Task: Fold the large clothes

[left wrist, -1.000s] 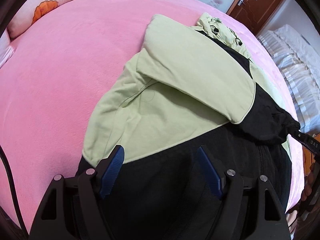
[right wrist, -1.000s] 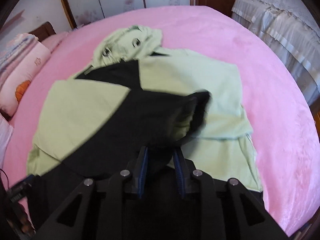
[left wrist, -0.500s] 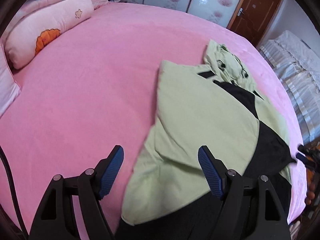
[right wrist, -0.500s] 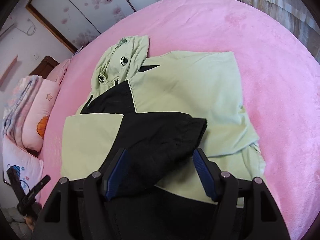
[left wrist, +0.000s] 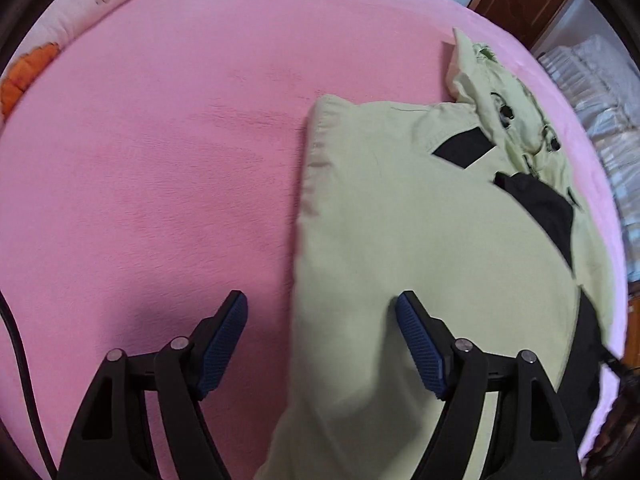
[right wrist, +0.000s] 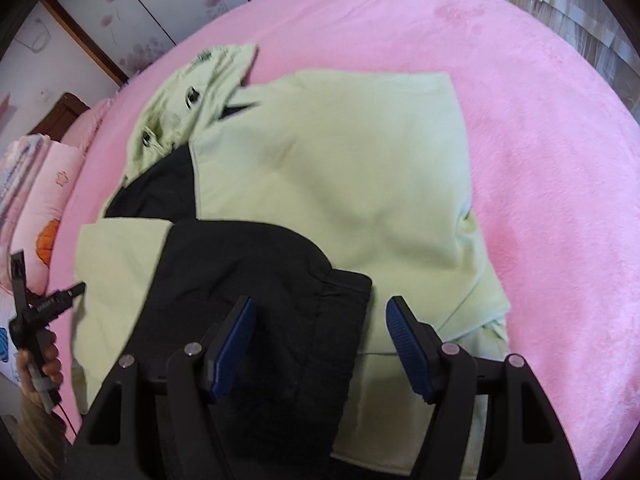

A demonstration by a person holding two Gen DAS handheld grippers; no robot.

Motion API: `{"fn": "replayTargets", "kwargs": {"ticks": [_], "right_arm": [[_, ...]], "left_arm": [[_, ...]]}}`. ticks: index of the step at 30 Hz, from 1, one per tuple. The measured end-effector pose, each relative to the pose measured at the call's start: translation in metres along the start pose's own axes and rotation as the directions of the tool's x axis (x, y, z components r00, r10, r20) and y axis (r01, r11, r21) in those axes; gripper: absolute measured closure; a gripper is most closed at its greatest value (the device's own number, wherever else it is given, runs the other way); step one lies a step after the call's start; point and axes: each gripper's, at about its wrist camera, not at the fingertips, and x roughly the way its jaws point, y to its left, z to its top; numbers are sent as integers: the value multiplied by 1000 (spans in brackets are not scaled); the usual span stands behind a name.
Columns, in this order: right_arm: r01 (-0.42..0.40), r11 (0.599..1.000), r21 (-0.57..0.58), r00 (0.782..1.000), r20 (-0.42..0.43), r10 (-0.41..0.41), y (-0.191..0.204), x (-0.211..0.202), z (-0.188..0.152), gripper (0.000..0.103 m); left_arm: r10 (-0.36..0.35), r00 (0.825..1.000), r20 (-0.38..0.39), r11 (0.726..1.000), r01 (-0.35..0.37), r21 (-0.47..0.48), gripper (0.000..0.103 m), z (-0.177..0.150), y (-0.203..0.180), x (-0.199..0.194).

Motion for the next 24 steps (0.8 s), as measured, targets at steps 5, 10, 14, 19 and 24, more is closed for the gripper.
{"fn": "replayTargets", "kwargs": {"ticks": [5,10,14,19,24], "right_arm": [[108,980,-170,991,101,-92,33,-18,1,77],[188,938,-291,939,335,-84,82,-56,22,77],[209,929,-306,917,390,-78,108,-39,51,77],[327,908,-263,937,217,-275,101,39,75,73],[264,941,-210,948,234,-214,82,17,63,69]], "left_arm": [[43,998,54,998,-45,42,99,0,-6,-7],[48,981,190,999,-47,-8,100,0,6,-41],[176,951,255,984,-164,-66,100,8,16,-40],[219,966,137,959,-187,-215,100,12,59,-10],[191,969,159,969,-160,-186,94,4,63,-34]]}}
